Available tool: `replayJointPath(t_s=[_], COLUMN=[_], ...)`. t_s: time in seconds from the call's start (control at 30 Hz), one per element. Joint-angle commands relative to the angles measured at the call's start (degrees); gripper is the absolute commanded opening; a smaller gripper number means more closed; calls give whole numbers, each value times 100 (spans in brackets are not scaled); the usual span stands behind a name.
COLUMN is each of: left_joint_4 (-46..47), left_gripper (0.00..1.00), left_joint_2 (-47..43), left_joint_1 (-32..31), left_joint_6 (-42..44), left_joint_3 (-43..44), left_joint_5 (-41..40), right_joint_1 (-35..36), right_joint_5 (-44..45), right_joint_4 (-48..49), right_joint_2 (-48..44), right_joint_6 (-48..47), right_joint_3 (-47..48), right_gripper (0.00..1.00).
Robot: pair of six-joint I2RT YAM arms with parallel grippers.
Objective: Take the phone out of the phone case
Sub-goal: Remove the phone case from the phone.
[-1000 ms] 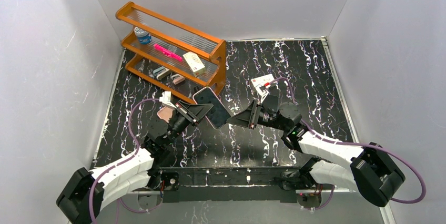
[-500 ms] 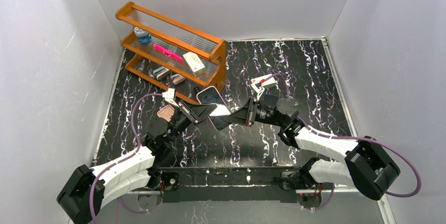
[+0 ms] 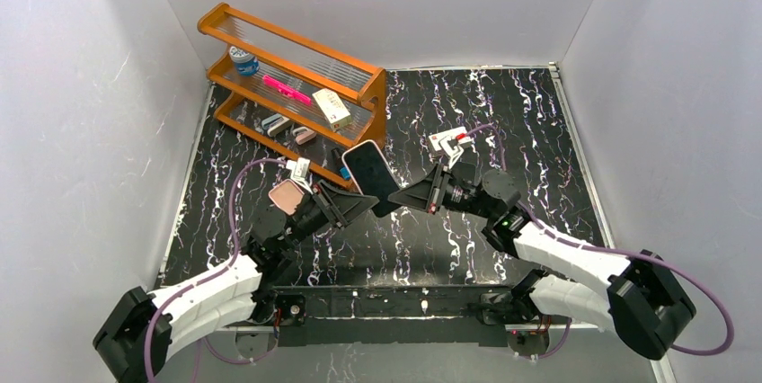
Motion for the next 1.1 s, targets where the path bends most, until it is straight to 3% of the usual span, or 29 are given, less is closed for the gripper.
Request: replayJointPath(t_s=[0.0,0.3,0.57,1.07], left_joint_4=[-255,-703,-703,-703], left_gripper=[58,64,64,63], left_joint_2=[-471,-629,-280,-590], left_joint_1=[-18,-19,-17,-19], left_joint_6=[431,593,596,544], left_joint_3=[-71,-141,-14,-219], left_joint_5=[-66,-73,10,-2], right_joint_1=[-68,-70,-76,-72], right_joint_5=[311,324,308,380], right_joint_4=[246,191,306,307], right_joint_2=[-478,-595,-583,-662], right_joint_6=[0,59,118,80], right_joint_3=[105,148,118,96], right_gripper=[1,1,1,1])
